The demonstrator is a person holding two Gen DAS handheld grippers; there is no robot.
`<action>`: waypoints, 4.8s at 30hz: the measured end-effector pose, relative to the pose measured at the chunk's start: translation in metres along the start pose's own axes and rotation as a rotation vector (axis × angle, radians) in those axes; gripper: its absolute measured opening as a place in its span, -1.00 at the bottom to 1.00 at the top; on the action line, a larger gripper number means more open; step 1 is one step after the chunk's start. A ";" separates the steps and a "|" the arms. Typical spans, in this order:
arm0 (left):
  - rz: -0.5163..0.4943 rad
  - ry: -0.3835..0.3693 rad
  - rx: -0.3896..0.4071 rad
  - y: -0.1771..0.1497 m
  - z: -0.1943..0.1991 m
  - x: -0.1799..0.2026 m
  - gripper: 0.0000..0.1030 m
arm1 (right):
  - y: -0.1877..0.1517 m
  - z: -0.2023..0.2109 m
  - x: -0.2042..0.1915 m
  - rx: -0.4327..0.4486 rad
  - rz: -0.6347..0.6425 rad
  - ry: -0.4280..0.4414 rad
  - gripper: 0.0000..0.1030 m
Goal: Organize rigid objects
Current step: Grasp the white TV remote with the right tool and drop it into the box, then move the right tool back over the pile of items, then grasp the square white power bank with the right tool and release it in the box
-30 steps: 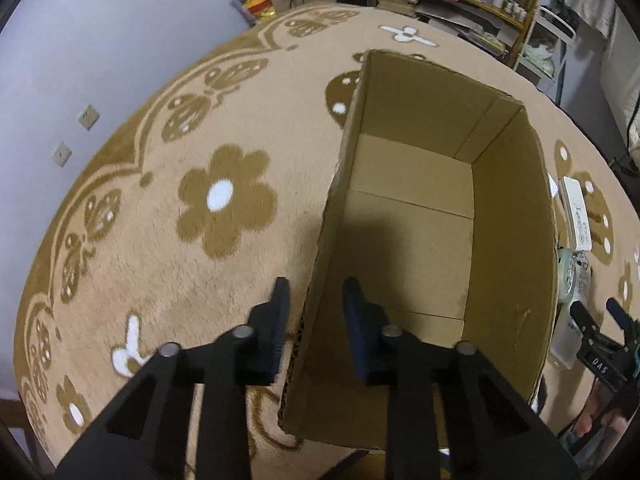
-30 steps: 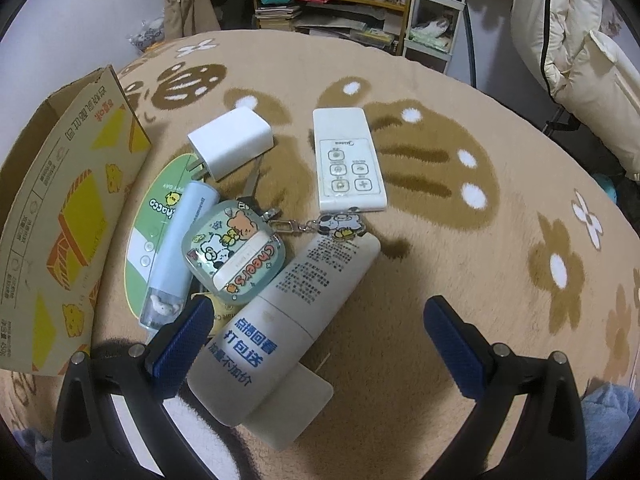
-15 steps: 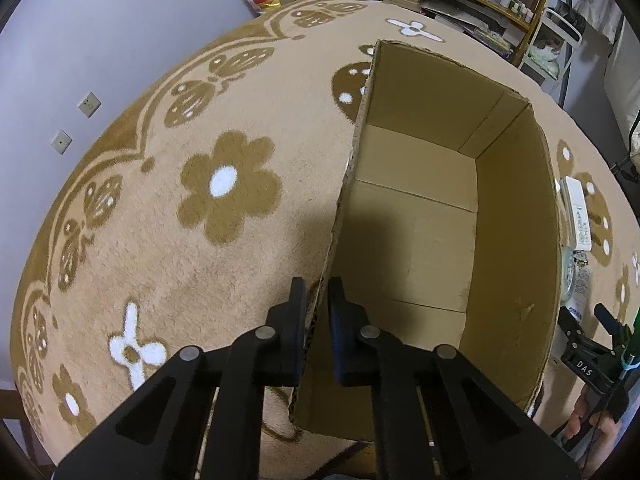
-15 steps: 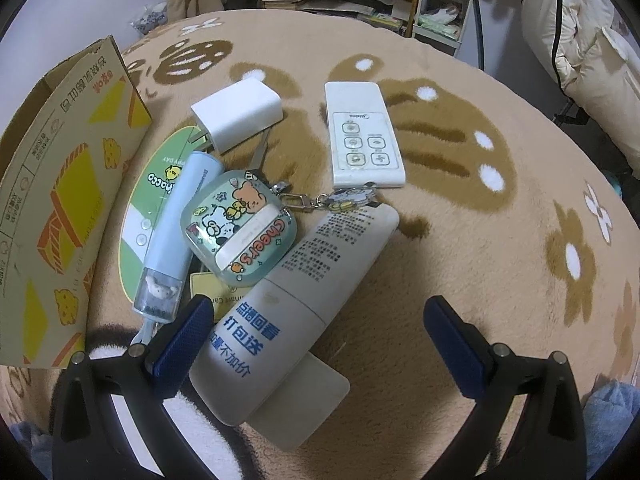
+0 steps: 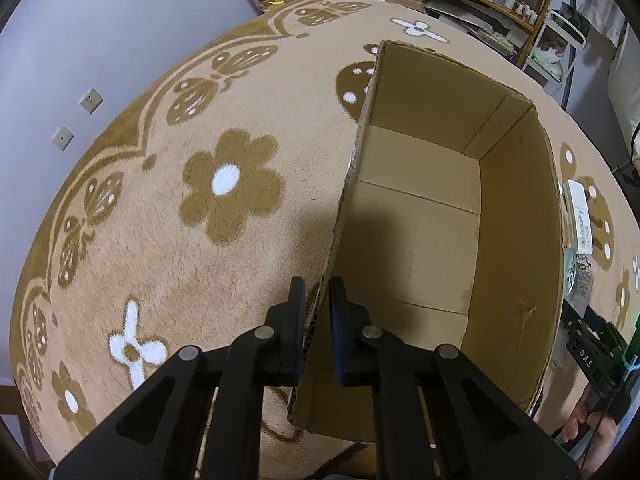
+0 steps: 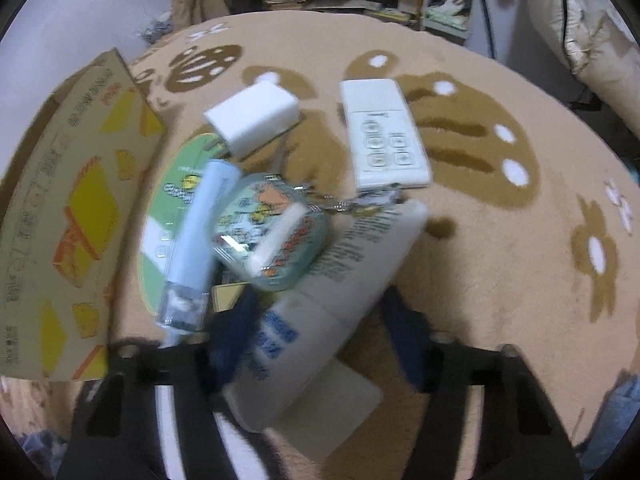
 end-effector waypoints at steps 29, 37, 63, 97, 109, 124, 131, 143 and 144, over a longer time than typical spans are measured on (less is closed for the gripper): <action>-0.034 0.011 -0.007 -0.003 0.000 0.002 -0.81 | 0.060 0.126 -0.021 0.308 -0.017 0.109 -0.59; -0.042 0.010 -0.008 -0.003 0.000 0.002 -0.81 | 0.091 0.171 -0.068 0.368 0.020 0.210 -0.59; -0.047 -0.032 -0.020 -0.002 -0.006 -0.003 -0.82 | 0.075 0.096 -0.175 0.120 0.213 0.280 -0.59; -0.077 0.012 -0.042 -0.006 -0.006 0.000 -0.80 | 0.049 0.114 -0.062 0.151 0.206 0.108 0.84; -0.046 0.002 -0.053 -0.011 -0.004 -0.004 -0.80 | -0.006 0.039 0.006 -0.029 0.037 -0.010 0.84; -0.042 0.007 -0.054 -0.012 -0.003 -0.006 -0.78 | -0.037 -0.006 0.028 -0.176 -0.040 -0.038 0.75; -0.042 0.009 -0.055 -0.012 -0.003 -0.007 -0.78 | -0.039 -0.008 0.023 -0.180 -0.025 -0.063 0.44; -0.045 0.014 -0.055 -0.013 -0.002 -0.006 -0.78 | -0.041 -0.008 0.027 -0.208 -0.051 -0.082 0.01; -0.043 0.013 -0.055 -0.013 -0.002 -0.006 -0.78 | -0.041 -0.007 0.029 -0.207 -0.056 -0.082 0.01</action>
Point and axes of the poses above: each gripper's, at about its wrist camera, not at the fingertips, and z roughly against the way its jaws point, x to its right, y to its top, the point moved 9 cm from there along -z, roughly the way its jaws point, and after that the axes turned 15 degrees about -y, right-handed, at the moved point
